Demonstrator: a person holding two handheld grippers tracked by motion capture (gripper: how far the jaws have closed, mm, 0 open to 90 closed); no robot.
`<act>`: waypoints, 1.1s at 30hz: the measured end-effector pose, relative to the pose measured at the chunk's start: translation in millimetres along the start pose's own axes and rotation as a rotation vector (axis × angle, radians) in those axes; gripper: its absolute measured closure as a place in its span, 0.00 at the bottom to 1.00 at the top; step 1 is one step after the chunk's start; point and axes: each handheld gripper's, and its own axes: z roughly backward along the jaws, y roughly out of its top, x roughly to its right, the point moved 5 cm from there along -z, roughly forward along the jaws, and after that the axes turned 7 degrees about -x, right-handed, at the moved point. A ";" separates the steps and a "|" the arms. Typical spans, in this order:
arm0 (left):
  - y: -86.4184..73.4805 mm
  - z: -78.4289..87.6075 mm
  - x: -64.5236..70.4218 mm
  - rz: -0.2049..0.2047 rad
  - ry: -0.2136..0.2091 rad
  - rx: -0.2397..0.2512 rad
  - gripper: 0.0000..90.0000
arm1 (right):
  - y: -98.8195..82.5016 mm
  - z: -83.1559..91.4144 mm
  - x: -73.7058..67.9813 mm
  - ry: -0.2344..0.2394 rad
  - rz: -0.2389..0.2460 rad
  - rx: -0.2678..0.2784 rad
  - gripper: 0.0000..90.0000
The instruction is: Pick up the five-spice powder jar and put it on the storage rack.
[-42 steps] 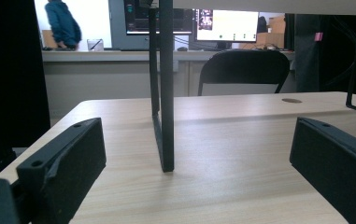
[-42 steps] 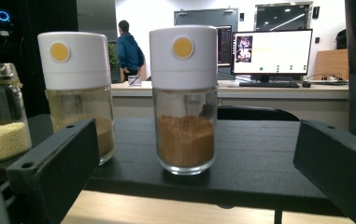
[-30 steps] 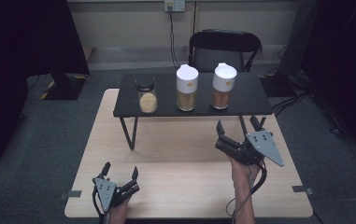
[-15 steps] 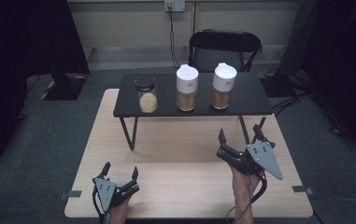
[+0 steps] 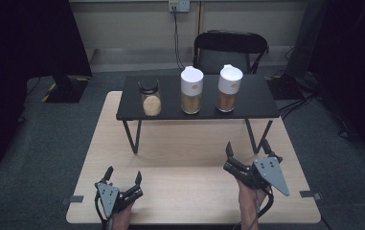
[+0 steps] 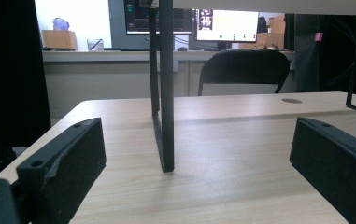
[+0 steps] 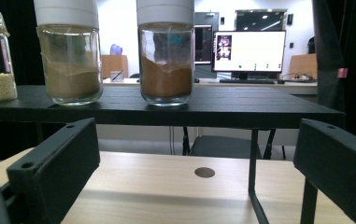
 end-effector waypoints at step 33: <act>0.0 0.0 0.0 0.000 0.000 0.000 0.03 | -64.7 14.2 -15.9 0.019 -0.003 -0.040 0.00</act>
